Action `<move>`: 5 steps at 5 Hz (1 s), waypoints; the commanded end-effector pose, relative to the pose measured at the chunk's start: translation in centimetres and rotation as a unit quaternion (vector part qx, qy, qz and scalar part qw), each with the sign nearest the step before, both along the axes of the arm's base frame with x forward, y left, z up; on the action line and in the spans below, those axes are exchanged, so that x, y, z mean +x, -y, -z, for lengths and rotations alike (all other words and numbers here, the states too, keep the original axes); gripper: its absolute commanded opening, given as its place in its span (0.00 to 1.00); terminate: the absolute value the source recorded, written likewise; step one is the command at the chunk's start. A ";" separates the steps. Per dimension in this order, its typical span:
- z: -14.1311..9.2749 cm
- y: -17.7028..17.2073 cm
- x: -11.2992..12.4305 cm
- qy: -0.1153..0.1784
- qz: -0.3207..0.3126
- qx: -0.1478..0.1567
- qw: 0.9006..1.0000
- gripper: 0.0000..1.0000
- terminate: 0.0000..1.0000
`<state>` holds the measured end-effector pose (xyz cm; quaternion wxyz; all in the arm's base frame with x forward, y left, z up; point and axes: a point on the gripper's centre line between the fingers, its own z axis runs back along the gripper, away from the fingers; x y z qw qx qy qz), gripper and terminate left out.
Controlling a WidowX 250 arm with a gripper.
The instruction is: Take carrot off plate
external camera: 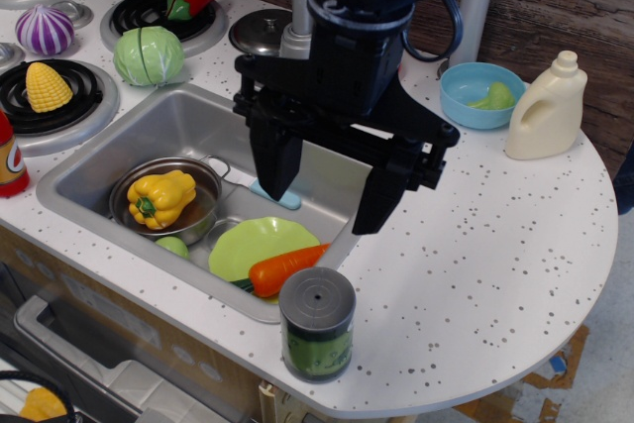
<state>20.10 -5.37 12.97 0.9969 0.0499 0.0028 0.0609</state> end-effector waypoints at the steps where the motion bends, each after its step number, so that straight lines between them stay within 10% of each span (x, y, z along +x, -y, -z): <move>1: 0.0 0.0 0.0 0.000 0.000 0.000 1.000 1.00 0.00; 3: 1.8 -5.0 4.7 0.021 0.104 0.030 0.994 1.00 0.00; 5: 9.0 -9.5 6.9 0.066 0.191 0.004 0.979 1.00 0.00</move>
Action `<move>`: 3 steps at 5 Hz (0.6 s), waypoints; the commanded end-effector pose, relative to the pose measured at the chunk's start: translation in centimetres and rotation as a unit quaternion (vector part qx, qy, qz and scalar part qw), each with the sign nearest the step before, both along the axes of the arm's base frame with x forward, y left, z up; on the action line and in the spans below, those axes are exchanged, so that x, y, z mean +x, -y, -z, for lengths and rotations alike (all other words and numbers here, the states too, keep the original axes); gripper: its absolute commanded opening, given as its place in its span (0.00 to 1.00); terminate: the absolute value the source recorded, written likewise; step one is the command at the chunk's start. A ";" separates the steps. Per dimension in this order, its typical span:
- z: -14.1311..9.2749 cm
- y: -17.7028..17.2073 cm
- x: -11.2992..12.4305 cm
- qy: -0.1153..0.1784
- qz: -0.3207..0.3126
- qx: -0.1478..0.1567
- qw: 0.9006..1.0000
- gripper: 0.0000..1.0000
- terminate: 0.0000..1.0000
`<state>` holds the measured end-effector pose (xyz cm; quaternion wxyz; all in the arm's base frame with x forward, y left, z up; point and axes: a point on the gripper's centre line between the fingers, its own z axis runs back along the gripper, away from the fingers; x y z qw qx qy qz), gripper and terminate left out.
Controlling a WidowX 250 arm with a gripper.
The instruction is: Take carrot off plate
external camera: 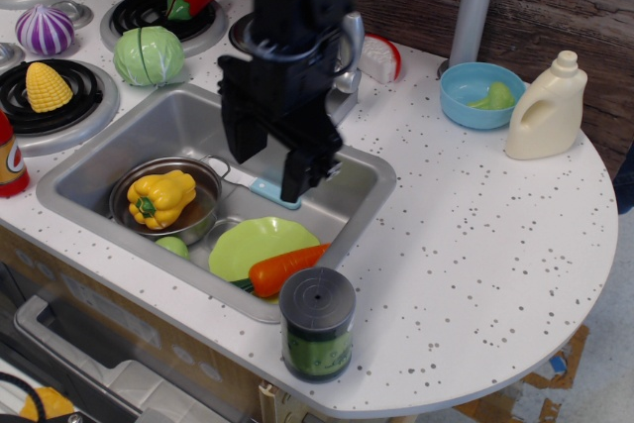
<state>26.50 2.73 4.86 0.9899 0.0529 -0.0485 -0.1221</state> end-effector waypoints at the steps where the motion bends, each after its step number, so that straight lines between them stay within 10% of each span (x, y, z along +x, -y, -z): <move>1: 3.8 -1.8 0.6 0.040 0.019 -0.016 0.999 1.00 0.00; 3: 7.2 -1.7 -0.3 0.058 0.035 -0.041 0.997 1.00 0.00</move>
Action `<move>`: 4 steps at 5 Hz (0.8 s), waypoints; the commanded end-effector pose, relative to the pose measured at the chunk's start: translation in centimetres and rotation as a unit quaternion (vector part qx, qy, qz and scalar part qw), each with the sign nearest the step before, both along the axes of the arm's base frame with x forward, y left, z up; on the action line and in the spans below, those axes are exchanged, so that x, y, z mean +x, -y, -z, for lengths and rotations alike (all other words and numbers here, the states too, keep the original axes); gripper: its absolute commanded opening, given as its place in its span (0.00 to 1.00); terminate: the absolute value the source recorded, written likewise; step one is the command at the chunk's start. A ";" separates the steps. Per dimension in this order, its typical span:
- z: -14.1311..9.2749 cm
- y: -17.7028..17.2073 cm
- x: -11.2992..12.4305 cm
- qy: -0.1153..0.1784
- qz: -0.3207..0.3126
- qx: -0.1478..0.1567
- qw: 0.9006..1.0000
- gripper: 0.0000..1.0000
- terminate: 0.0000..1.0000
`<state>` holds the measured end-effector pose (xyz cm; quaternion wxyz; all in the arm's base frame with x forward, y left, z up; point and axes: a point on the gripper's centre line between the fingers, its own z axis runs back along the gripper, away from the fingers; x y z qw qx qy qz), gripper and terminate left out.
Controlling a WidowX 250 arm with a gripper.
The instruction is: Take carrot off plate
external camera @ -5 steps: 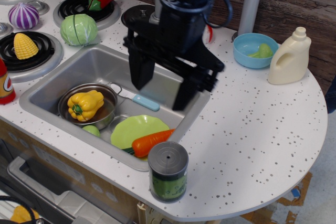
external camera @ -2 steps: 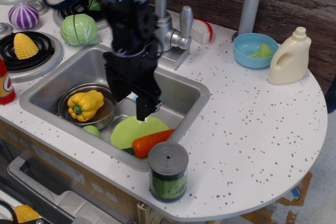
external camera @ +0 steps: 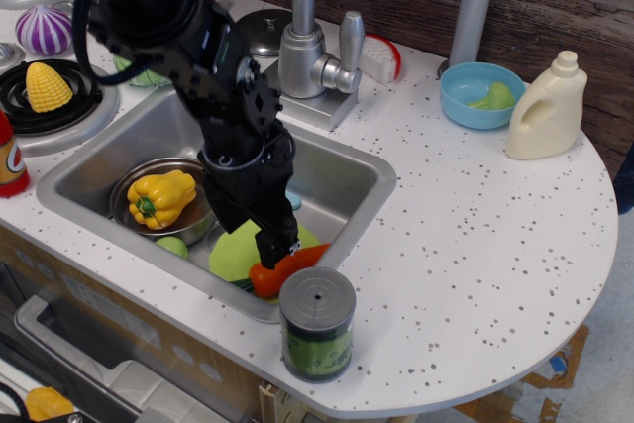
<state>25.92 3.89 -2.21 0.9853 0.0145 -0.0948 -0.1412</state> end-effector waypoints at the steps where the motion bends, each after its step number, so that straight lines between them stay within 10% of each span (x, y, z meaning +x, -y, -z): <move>1: 1.5 -0.4 0.1 0.026 0.017 -0.003 1.000 1.00 0.00; 3: 3.7 -0.5 0.3 0.032 0.016 -0.025 0.999 1.00 0.00; 4: 3.8 -0.6 0.7 0.022 0.006 -0.034 0.999 0.00 0.00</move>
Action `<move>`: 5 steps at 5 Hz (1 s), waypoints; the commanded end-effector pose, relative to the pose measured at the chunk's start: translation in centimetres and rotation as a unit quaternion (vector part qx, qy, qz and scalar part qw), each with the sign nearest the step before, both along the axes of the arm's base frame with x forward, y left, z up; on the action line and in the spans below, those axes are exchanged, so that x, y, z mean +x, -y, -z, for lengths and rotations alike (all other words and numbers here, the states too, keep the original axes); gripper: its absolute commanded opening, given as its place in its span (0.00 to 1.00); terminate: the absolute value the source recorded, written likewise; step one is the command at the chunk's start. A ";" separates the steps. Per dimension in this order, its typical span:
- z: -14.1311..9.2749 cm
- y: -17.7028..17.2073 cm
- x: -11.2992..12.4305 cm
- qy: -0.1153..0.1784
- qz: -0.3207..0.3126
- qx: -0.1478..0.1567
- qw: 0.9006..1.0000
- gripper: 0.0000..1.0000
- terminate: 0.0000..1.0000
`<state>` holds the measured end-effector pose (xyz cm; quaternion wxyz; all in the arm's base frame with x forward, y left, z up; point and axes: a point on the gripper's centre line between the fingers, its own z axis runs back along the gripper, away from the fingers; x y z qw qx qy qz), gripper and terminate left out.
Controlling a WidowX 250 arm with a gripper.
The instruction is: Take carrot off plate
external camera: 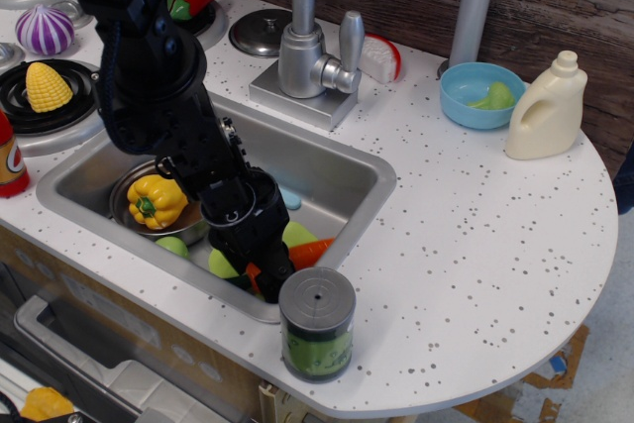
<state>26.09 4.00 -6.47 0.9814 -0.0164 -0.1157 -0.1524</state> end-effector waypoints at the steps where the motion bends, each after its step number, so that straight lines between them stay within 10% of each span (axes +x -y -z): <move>1: -2.4 -0.3 0.6 -0.009 -0.003 0.004 1.000 0.00 0.00; 3: -8.8 0.9 0.8 -0.006 0.012 0.063 0.998 0.00 0.00; 5: -11.2 4.6 3.5 0.008 0.059 0.060 0.996 0.00 0.00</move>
